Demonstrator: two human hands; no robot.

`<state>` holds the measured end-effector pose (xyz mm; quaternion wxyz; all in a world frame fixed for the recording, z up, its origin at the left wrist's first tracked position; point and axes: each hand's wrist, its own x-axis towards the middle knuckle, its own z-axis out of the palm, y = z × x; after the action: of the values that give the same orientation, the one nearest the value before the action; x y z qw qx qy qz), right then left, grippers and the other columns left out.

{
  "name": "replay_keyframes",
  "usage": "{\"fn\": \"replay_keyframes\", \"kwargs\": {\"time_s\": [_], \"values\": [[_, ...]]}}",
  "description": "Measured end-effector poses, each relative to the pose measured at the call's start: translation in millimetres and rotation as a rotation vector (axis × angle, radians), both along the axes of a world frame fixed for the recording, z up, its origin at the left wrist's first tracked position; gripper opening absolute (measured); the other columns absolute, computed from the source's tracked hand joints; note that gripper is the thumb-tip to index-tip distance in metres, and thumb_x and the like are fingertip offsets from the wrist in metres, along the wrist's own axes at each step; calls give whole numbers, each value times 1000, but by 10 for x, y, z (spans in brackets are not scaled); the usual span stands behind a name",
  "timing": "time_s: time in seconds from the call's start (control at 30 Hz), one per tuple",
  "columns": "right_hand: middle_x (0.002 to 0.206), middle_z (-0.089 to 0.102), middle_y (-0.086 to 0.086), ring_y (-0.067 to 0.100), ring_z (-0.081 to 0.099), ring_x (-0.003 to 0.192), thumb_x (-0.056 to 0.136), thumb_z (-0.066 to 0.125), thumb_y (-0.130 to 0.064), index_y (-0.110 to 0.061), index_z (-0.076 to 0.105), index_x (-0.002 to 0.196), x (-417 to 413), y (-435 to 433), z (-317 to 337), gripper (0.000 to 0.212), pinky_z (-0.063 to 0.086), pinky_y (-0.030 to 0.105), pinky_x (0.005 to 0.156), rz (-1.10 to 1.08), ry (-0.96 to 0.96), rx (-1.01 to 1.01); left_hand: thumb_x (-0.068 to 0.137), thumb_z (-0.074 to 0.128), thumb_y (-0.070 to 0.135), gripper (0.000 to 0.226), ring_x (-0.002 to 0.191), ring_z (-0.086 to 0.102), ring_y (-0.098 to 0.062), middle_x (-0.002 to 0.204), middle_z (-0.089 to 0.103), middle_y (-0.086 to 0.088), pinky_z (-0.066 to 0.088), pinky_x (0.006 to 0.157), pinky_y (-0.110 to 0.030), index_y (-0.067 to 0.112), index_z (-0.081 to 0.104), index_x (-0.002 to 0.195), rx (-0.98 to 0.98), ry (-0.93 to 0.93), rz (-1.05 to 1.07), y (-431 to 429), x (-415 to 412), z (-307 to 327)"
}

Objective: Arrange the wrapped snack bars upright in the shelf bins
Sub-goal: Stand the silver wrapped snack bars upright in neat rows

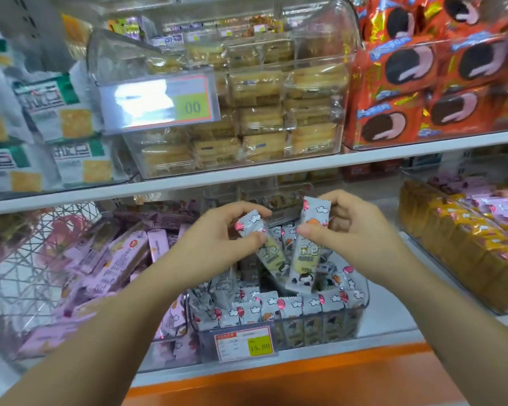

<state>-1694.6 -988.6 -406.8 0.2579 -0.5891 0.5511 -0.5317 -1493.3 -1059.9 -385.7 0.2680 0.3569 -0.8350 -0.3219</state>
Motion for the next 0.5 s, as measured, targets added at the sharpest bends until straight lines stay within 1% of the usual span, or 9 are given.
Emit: {"fn": "replay_keyframes", "kwargs": {"time_s": [0.03, 0.1, 0.17, 0.27, 0.3, 0.33, 0.37, 0.43, 0.5], "values": [[82, 71, -8, 11, 66, 70, 67, 76, -35, -23, 60, 91, 48, 17, 18, 31, 55, 27, 68, 40, -17, 7, 87, 63, 27, 22, 44, 39, -8, 61, 55, 12, 33, 48, -18, 40, 60, 105, 27, 37, -12, 43, 10, 10], [84, 71, -9, 9, 66, 71, 67, 75, -37, -25, 62, 90, 139, 40, 32, 29, 55, 24, 68, 92, -30, 28, 88, 62, 24, 23, 47, 46, 2, 77, 63, 17, 36, 52, -11, 37, 59, 107, 55, 75, -38, 132, 4, 23], [86, 70, -7, 17, 62, 66, 67, 74, -43, -28, 63, 88, 243, 53, 36, 28, 52, 32, 64, 112, 0, 42, 88, 62, 22, 25, 52, 52, 7, 88, 63, 20, 38, 55, -6, 34, 56, 109, 92, 79, -68, 216, 19, 15], [90, 68, -2, 34, 55, 63, 64, 73, -50, -28, 64, 86, 369, 58, 31, 32, 51, 48, 63, 95, 2, 17, 81, 63, 36, 36, 72, 59, 10, 88, 63, 32, 43, 68, -8, 38, 52, 115, 128, 50, -88, 310, 106, -12], [90, 68, -1, 37, 55, 65, 65, 73, -49, -27, 64, 86, 400, 61, 35, 32, 51, 51, 66, 90, -6, 11, 78, 64, 39, 38, 79, 60, 11, 89, 63, 34, 44, 71, -9, 40, 52, 114, 131, 61, -82, 326, 145, -27], [90, 68, -1, 38, 57, 67, 66, 74, -46, -25, 65, 85, 435, 69, 41, 30, 51, 50, 67, 92, -10, 9, 76, 65, 38, 38, 80, 60, 13, 85, 63, 34, 44, 69, -7, 41, 52, 112, 134, 83, -72, 352, 176, -37], [89, 69, -1, 38, 59, 69, 69, 75, -41, -22, 65, 85, 469, 75, 45, 27, 52, 48, 67, 105, -5, 8, 75, 66, 37, 37, 79, 60, 13, 82, 64, 32, 44, 67, -6, 41, 52, 109, 135, 111, -57, 383, 199, -47], [83, 70, -1, 32, 64, 69, 74, 75, -34, -17, 65, 86, 529, 80, 58, 24, 54, 39, 64, 157, 8, 34, 71, 67, 40, 37, 82, 62, 8, 88, 67, 23, 45, 68, -8, 42, 53, 105, 113, 158, -22, 432, 240, -78], [80, 71, -4, 19, 67, 67, 74, 70, -38, -17, 67, 90, 519, 58, 90, 26, 56, 29, 64, 233, -31, 128, 68, 66, 45, 39, 85, 63, 4, 94, 67, 22, 46, 69, -9, 41, 55, 105, 93, 170, 16, 451, 306, -114]]}}
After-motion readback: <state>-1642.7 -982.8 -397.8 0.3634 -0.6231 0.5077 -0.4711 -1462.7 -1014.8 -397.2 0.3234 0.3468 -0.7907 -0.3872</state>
